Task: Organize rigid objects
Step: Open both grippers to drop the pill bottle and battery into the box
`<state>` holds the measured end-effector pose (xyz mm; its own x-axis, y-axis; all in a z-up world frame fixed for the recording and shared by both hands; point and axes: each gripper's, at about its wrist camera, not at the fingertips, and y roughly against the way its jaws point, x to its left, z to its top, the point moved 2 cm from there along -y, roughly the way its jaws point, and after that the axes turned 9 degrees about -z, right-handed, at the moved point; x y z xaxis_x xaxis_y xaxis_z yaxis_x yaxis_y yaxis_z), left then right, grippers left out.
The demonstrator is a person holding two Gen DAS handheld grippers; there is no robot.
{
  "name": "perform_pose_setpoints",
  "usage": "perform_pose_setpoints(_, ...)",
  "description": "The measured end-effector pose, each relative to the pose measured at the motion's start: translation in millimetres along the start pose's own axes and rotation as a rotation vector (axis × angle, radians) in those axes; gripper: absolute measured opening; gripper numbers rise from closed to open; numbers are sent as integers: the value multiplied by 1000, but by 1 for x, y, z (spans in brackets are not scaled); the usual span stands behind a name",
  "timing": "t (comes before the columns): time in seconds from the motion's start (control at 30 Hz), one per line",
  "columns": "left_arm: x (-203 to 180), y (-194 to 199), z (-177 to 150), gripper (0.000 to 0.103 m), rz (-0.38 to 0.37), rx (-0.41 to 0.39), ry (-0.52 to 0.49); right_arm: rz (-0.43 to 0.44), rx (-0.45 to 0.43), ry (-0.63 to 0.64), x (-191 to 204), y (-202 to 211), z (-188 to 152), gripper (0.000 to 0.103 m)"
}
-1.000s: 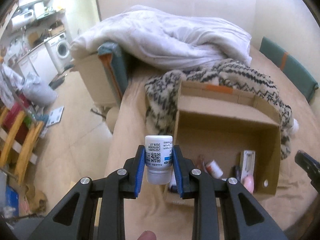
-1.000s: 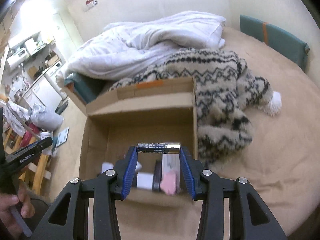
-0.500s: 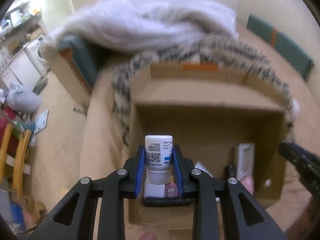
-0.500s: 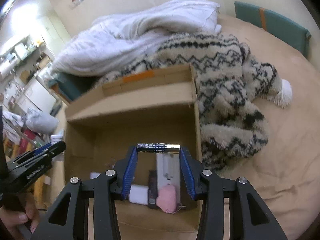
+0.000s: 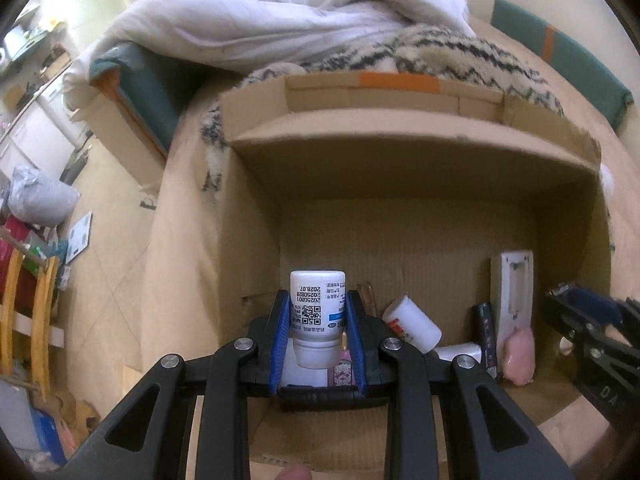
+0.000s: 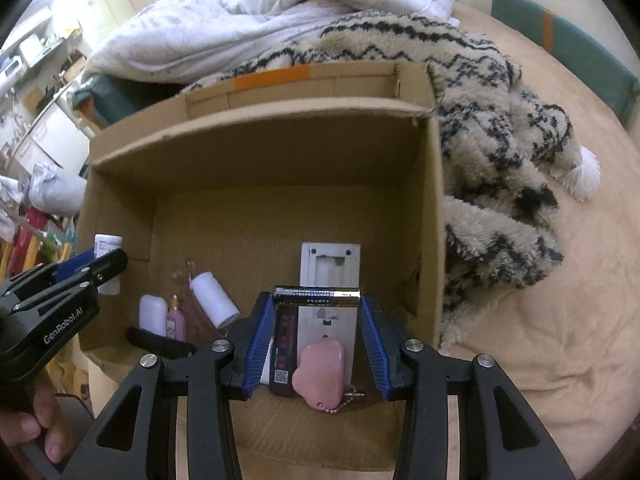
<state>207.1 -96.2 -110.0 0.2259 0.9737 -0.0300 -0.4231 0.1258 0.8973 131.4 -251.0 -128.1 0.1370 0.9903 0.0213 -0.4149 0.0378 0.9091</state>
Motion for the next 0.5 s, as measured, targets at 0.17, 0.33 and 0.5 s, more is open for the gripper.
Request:
perform_pose_setpoints(0.17, -1, -4, -2, 24, -2, 6, -15, -7, 18, 7, 0, -5, -2, 45)
perform_pose_setpoints(0.33, 0, -6, -2, 24, -2, 8, -12, 6, 12, -2, 0, -3, -1, 45)
perform_pose_setpoints(0.5, 4, -8, 0, 24, -29, 18, 20, 33, -10, -22, -3, 3, 2, 45)
